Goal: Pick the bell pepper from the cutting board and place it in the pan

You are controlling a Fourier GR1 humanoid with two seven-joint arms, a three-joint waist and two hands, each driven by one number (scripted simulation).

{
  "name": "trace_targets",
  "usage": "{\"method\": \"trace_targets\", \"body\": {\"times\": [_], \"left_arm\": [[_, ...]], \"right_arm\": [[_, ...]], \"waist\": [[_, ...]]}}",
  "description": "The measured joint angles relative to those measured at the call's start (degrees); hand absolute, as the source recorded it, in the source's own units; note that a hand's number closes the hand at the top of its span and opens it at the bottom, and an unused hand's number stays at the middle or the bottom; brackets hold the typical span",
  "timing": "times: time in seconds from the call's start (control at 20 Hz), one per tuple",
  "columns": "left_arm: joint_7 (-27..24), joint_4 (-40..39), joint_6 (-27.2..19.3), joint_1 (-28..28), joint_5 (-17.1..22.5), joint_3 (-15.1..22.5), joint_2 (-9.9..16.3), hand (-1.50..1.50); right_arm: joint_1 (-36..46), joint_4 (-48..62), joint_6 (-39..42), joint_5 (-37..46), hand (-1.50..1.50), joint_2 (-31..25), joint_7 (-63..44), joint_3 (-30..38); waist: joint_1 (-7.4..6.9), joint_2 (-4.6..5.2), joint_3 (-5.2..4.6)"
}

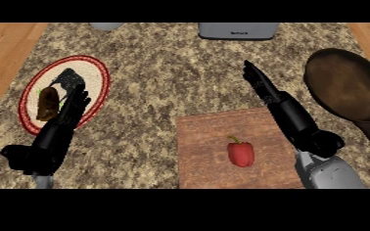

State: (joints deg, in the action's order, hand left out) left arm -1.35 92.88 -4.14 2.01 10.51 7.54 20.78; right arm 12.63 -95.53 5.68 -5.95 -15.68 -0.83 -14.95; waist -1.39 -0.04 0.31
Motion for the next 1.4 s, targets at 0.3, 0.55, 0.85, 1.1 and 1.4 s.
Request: {"method": "trace_targets", "body": {"times": [0.3, 0.55, 0.85, 1.1, 1.4], "left_arm": [[3.93, -3.56, -5.88, 3.79, 2.82, -2.18, -6.17, 0.00], [6.12, -5.99, -8.51, 6.21, 5.75, -4.16, -9.23, 0.00], [6.54, -7.18, -9.81, 6.98, 6.59, -4.56, -11.12, 0.00], [6.26, -7.57, -10.27, 6.15, 6.21, -3.85, -12.40, 0.00], [6.62, -8.37, -10.75, 4.27, 5.25, -3.24, -12.94, 0.00]], "right_arm": [[-6.69, -3.01, -11.77, 7.14, 1.50, 4.58, 0.77, 0.39], [-14.53, -4.93, -24.97, 23.53, -1.50, 3.40, 4.49, -1.13], [-28.95, -5.76, -43.85, 42.56, -1.50, 9.22, 10.64, -8.60], [-39.60, -5.59, -57.59, 59.01, -1.50, 13.72, 6.98, -14.99], [-40.92, -10.70, -55.43, 76.91, -1.50, 15.21, -11.36, -16.28]], "waist": [[2.09, -0.19, -0.29], [4.86, -0.90, -0.55], [5.43, -0.87, -0.51], [4.16, -0.44, -0.48], [2.66, 0.08, -0.47]]}}
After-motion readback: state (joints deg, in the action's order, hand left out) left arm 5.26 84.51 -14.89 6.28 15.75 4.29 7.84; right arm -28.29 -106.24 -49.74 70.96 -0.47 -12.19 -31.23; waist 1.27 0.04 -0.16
